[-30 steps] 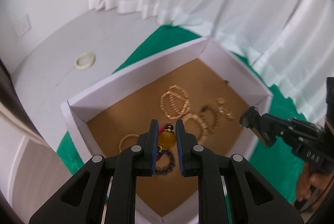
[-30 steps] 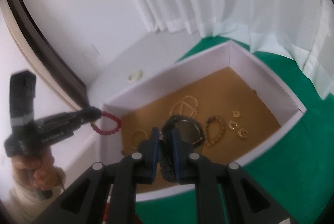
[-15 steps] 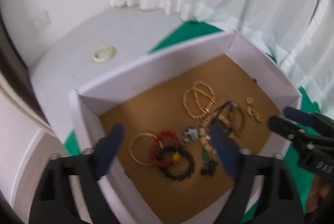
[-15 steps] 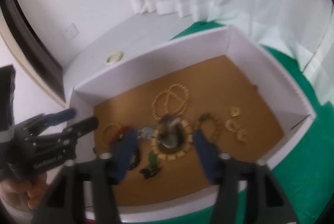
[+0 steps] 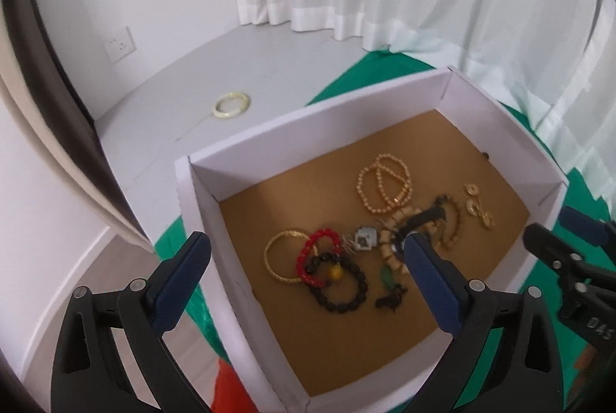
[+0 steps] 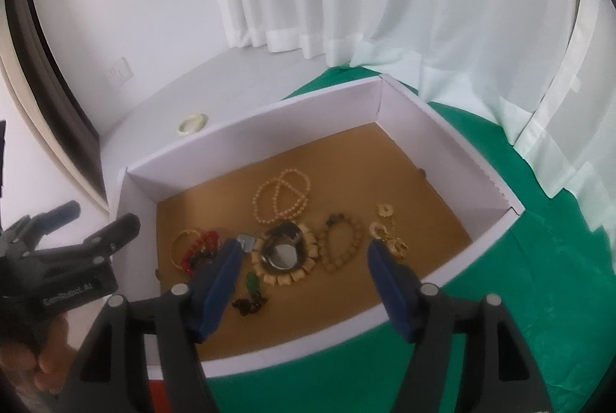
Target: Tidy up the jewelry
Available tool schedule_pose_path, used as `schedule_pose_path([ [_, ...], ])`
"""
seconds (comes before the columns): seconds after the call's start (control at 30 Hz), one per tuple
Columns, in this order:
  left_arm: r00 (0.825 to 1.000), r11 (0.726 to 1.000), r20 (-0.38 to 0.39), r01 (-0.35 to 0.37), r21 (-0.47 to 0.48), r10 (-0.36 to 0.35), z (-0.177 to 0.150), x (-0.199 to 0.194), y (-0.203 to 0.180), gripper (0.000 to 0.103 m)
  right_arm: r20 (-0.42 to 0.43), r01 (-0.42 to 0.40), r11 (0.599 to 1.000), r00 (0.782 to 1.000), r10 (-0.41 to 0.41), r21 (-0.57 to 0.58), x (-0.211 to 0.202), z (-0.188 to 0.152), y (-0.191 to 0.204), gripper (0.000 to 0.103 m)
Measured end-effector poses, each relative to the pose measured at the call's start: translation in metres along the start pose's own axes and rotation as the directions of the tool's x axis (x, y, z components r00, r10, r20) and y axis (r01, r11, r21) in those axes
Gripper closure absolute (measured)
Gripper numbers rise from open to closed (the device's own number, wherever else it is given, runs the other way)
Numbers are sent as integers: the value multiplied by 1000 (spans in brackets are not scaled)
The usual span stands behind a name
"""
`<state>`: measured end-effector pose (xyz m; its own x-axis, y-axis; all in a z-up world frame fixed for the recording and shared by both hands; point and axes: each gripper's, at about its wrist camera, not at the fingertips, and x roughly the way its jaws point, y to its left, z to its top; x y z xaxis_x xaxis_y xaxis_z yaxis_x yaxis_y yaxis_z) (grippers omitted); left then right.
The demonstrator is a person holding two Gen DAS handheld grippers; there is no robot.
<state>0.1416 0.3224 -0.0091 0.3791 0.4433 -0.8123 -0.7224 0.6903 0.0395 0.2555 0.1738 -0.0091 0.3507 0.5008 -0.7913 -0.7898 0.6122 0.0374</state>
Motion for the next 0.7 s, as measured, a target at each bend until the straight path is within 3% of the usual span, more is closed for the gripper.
schedule_pose_path([
  [0.57,999,1000,-33,7,-13,-8,-1,-2,-9,2,-10,49,999,999,-49,-21,2,-3,0,34],
  [0.7,1000,1000,-9,-5,-15,5,-3,-3,-10,4,-10,48,999,999,-48,-22,2,-3,0,34],
])
